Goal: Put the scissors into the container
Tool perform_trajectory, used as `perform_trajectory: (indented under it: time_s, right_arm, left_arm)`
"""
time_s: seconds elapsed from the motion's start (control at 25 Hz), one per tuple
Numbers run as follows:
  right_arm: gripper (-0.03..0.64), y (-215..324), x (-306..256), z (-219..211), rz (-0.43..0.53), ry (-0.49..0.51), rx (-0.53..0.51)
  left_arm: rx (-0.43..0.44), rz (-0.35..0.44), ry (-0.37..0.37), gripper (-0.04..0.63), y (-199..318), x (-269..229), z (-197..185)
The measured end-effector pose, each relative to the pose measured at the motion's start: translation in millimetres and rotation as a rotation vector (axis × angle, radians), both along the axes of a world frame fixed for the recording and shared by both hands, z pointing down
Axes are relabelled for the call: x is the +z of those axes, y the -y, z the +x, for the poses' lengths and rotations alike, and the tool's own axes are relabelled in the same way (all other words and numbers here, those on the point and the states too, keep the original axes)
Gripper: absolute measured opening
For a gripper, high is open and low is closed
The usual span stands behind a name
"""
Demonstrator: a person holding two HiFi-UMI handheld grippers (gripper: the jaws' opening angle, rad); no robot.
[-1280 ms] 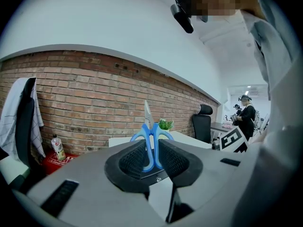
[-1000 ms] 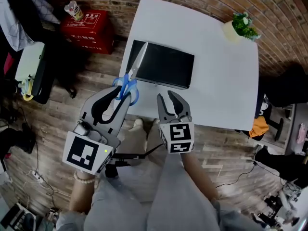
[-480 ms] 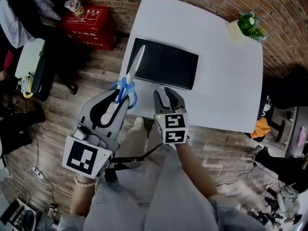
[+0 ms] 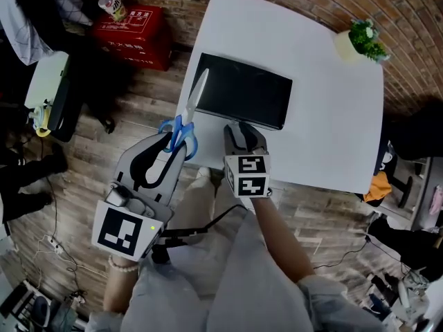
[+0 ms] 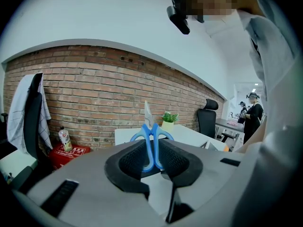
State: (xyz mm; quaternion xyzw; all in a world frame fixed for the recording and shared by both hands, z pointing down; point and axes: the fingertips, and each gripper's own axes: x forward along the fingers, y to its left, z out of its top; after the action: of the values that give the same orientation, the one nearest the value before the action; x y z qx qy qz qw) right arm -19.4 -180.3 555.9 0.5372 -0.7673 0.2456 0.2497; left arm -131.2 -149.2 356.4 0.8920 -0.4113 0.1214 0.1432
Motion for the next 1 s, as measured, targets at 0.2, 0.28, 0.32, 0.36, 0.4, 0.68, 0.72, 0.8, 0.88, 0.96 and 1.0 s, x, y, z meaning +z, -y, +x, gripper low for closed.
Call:
perform_trajectory:
  time_s: [0.2,0.28,0.32,0.36,0.4,0.68,0.72,0.8,0.88,0.96,1.0]
  right_arm:
    - [0.12,2.1,-0.4,-2.0,0.012,-0.012,-0.001]
    - [0.101,3.3,-0.2,-1.8,0.006,0.002,0.017]
    - [0.091,4.0,0.2,-1.6,0.002,0.005,0.024]
    - [0.086,4.5,0.6,-1.5,-0.001,0.005,0.028]
    - [0.084,4.7,1.0,-1.7,-0.004,0.005,0.032]
    - [0.083,3.7,2.2,-4.1,-0.015,0.0,0.042]
    - [0.083,4.0,2.1,-4.2,-0.017,0.001,0.043]
    - [0.083,3.6,2.1,-4.0,-0.02,0.006,0.048]
    - [0.083,0.9,2.0,-4.4,-0.023,0.008,0.047]
    - [0.083,-3.7,1.7,-5.2,-0.026,0.008,0.042]
    - [0.083,-6.3,1.7,-5.7,-0.027,0.008,0.04]
  left_arm:
    - [-0.011,0.001,0.005,0.098,-4.7,-0.8,-3.1]
    - [-0.011,0.001,0.006,0.097,-6.1,-0.7,-3.9]
    - [-0.012,0.002,0.006,0.097,-6.4,-0.5,-4.5]
    - [-0.012,0.002,0.006,0.097,-6.6,-0.4,-5.2]
    - [-0.011,0.004,0.006,0.097,-6.6,-0.3,-5.8]
    - [-0.014,0.007,-0.005,0.098,-8.9,-1.1,-11.6]
    - [-0.013,0.007,-0.005,0.098,-9.3,-1.2,-11.9]
    - [-0.01,0.01,-0.005,0.097,-9.8,-1.9,-11.7]
    - [-0.007,0.018,-0.004,0.097,-10.1,-3.9,-11.2]
    - [-0.009,0.021,-0.006,0.098,-10.9,-4.8,-11.2]
    - [-0.01,0.021,-0.006,0.098,-11.4,-5.0,-11.4]
